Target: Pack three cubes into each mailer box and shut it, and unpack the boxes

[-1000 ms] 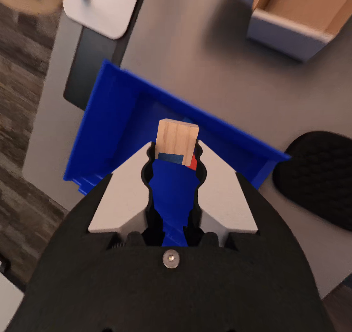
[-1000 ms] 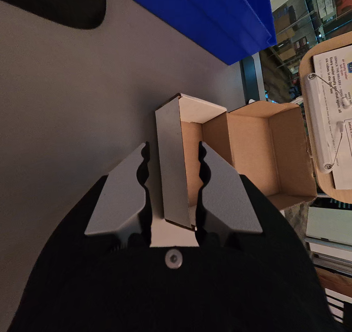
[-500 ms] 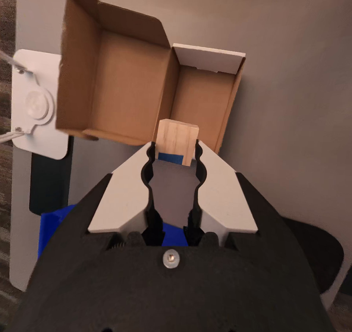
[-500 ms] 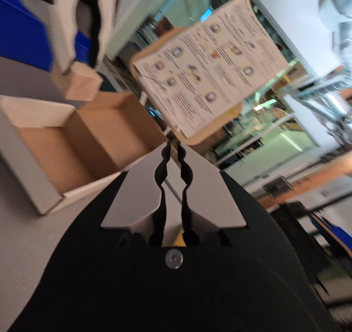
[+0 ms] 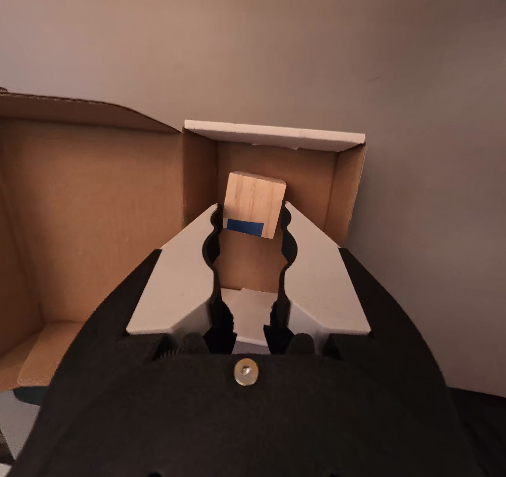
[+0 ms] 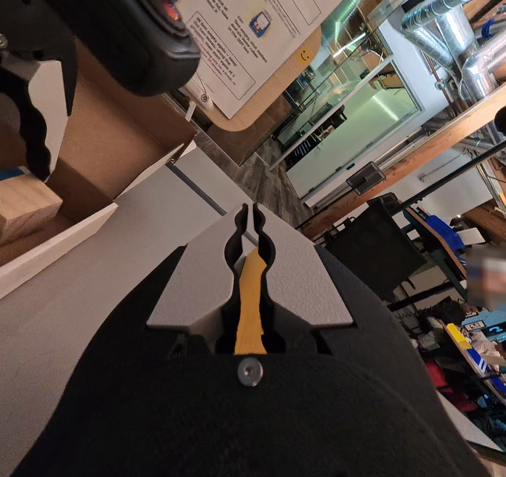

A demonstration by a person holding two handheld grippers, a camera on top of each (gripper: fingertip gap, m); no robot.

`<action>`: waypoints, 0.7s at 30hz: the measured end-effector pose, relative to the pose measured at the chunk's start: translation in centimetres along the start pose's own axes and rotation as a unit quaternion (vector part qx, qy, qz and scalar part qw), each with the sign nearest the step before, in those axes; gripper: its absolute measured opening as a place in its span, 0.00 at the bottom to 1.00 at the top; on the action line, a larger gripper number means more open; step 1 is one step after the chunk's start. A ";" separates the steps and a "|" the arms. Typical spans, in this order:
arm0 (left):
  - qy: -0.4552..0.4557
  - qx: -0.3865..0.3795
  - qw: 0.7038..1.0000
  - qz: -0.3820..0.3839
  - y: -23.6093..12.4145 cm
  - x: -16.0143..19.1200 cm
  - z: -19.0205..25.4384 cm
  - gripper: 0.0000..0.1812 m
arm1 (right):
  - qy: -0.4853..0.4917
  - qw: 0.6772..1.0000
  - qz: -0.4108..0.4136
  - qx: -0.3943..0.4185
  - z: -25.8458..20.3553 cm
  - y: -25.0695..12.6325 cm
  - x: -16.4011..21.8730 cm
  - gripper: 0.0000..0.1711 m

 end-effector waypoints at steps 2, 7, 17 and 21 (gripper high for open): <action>0.002 -0.004 1.000 -0.004 0.4 -0.1 0.0 0.23 | 0.008 1.000 -0.005 0.004 0.3 0.1 0.2 0.02; -0.006 0.000 1.000 0.001 0.7 -0.2 0.1 0.23 | 0.026 1.000 -0.013 0.012 1.0 0.0 0.7 0.02; -0.031 0.004 0.999 0.044 -0.8 0.0 -0.1 0.43 | 0.028 0.999 -0.018 0.001 0.6 0.2 0.8 0.03; -0.052 -0.030 0.991 0.120 -6.6 1.2 -1.8 0.43 | 0.033 0.999 -0.017 -0.007 0.4 0.1 0.7 0.04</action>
Point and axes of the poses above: each gripper's, where its closed fingertips meet, y out along the fingers, x out of its underside, z = x × y across the jaws, the point moved 4 cm from there along -y, back along the fingers, and after that the axes turned 5 degrees about -y, right-handed, at the moved point
